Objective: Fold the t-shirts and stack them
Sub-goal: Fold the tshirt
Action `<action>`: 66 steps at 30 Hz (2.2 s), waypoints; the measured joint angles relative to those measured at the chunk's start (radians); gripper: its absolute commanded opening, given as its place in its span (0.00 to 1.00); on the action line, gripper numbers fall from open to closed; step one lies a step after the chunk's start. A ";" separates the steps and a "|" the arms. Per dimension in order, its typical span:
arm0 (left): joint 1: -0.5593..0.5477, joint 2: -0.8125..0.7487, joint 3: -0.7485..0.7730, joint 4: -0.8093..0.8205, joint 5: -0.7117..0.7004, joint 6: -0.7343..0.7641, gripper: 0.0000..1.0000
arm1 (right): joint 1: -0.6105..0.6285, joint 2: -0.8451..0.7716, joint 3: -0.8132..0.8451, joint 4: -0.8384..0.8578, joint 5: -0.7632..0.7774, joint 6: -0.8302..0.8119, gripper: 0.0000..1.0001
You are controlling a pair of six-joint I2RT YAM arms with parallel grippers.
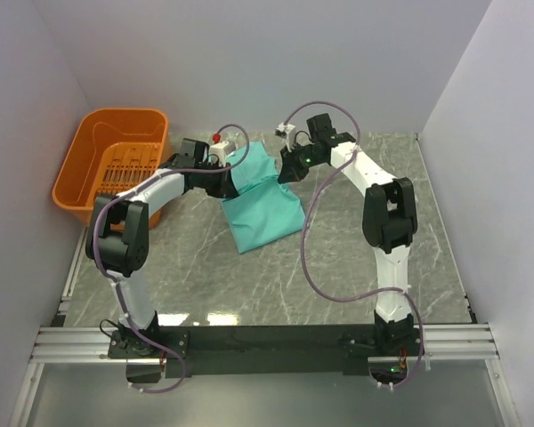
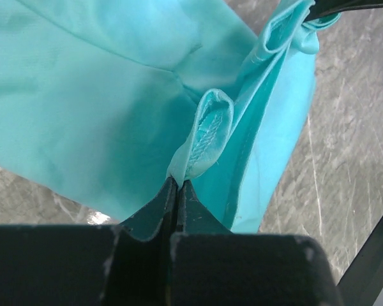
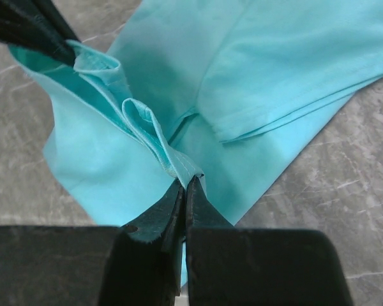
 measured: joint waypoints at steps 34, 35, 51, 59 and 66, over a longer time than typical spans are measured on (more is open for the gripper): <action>0.053 0.148 0.130 0.082 -0.249 -0.080 0.53 | 0.069 0.171 0.161 0.156 0.359 0.337 0.63; 0.053 0.139 0.124 0.107 -0.288 -0.097 0.55 | 0.069 0.168 0.161 0.166 0.370 0.346 0.65; -0.117 -0.475 -0.223 0.208 -0.513 -0.212 0.65 | -0.044 -0.150 -0.229 0.119 0.122 0.156 0.65; -0.425 -0.607 -0.534 0.143 -0.643 -0.233 0.67 | -0.073 -0.299 -0.550 -0.024 0.029 -0.291 0.71; -0.496 -0.711 -0.654 0.281 -0.761 0.089 0.77 | -0.067 -0.587 -0.694 -0.047 0.030 -0.872 0.73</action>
